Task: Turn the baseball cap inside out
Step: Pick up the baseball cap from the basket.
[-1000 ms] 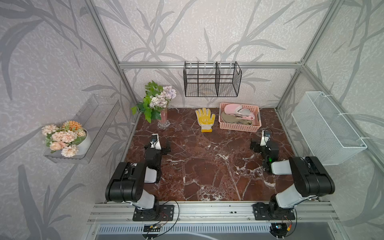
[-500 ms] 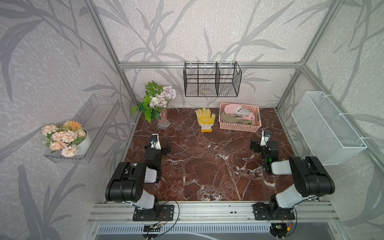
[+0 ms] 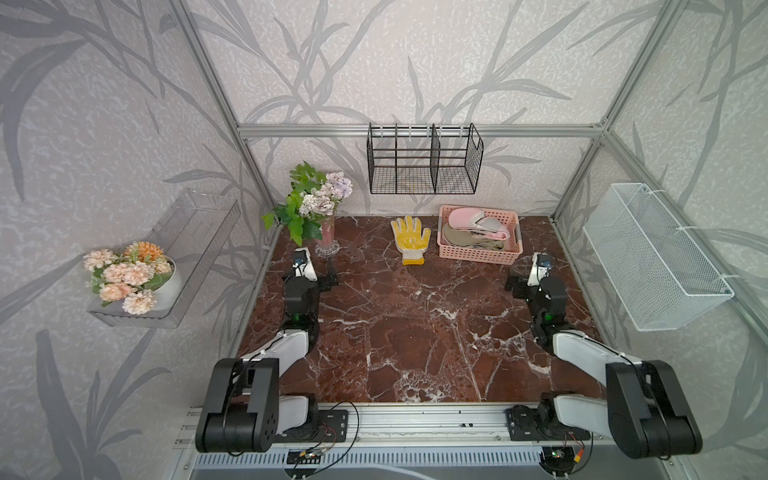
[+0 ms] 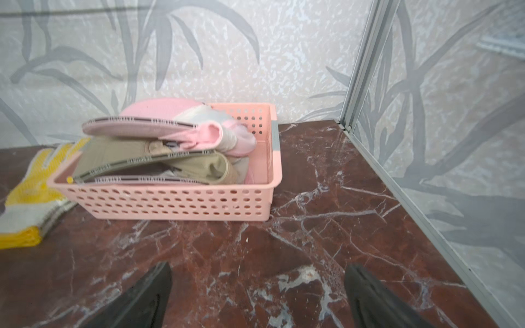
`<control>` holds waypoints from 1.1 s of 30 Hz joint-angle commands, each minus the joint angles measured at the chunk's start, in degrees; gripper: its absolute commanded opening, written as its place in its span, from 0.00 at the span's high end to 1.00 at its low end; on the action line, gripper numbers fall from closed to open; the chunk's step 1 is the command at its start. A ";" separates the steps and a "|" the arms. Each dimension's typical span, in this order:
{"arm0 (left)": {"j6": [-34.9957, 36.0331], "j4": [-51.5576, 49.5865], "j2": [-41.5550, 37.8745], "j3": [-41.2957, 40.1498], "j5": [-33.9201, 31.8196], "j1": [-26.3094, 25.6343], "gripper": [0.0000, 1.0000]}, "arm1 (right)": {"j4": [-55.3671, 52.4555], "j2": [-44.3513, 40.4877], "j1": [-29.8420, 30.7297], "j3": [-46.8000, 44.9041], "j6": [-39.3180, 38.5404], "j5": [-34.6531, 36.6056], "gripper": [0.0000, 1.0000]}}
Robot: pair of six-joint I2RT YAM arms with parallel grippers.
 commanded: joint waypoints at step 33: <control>-13.49 -28.15 -8.58 7.01 9.76 -6.43 0.00 | -44.86 39.83 -8.72 56.30 5.43 -29.02 0.48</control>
